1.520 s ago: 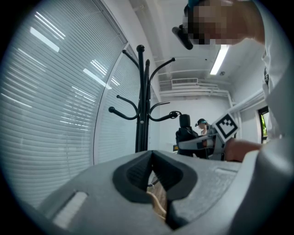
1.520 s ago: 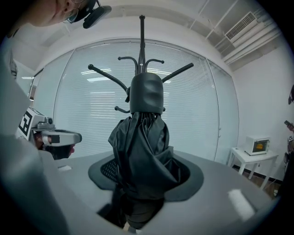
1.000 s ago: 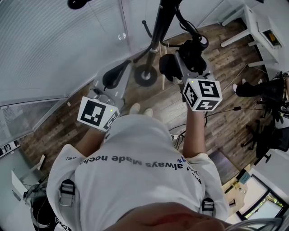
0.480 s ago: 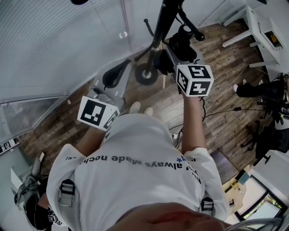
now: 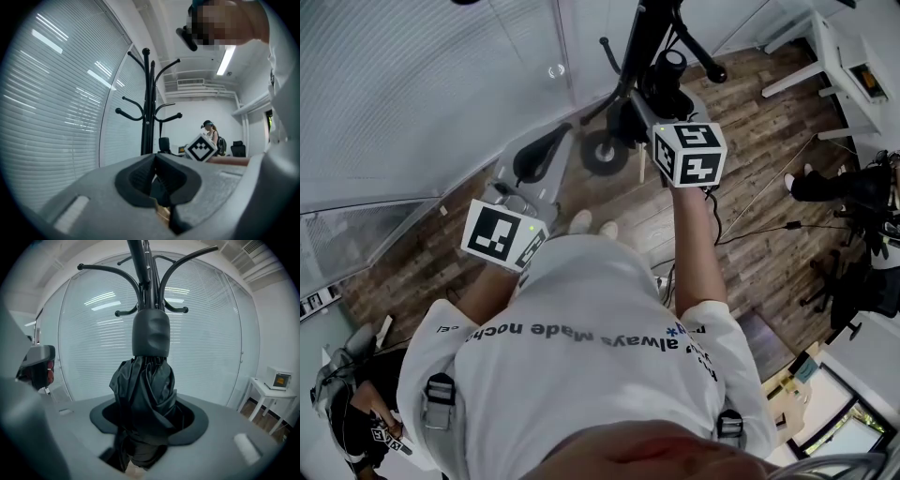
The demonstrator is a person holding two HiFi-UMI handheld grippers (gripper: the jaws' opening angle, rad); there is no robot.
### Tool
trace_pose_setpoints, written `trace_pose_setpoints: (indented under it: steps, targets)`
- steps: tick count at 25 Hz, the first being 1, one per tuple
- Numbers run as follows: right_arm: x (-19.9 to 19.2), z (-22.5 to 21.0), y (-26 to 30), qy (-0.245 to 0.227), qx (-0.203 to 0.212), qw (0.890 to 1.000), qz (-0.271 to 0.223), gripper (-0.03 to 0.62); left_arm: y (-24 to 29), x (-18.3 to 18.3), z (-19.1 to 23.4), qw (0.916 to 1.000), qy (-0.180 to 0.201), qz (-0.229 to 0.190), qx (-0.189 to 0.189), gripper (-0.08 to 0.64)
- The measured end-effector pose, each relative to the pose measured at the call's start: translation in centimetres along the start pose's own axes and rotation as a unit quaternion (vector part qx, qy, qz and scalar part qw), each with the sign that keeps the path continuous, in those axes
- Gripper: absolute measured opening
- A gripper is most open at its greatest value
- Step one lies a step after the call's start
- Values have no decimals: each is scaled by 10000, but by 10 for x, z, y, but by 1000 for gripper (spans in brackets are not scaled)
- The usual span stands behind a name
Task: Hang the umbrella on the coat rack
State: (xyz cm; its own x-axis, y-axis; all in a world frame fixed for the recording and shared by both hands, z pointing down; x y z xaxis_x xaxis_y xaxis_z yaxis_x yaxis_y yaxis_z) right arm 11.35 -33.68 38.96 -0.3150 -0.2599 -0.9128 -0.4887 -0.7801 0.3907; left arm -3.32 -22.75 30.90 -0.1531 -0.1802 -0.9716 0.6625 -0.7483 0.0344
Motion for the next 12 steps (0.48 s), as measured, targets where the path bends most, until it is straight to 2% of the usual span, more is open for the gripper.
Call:
trace_pose_setpoints:
  steps: [12]
  targets:
    - [-18, 10, 19, 149, 130, 9998, -88, 253, -2, -6, 0, 10000, -30, 68, 36, 2]
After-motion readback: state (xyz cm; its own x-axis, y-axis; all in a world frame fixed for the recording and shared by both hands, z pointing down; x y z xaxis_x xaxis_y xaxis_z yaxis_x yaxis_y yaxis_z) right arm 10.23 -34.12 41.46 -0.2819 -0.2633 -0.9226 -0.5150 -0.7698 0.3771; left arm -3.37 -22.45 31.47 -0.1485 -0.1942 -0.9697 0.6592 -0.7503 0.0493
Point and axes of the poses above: the fingertips, and each gripper's own axes: y forward along the fingers, z to its left, x out of its top, the point moved 3 cm from there along -y, backward along the fingers, and after that the axes turned 11 degrees about -y, right-handed, at the moved point
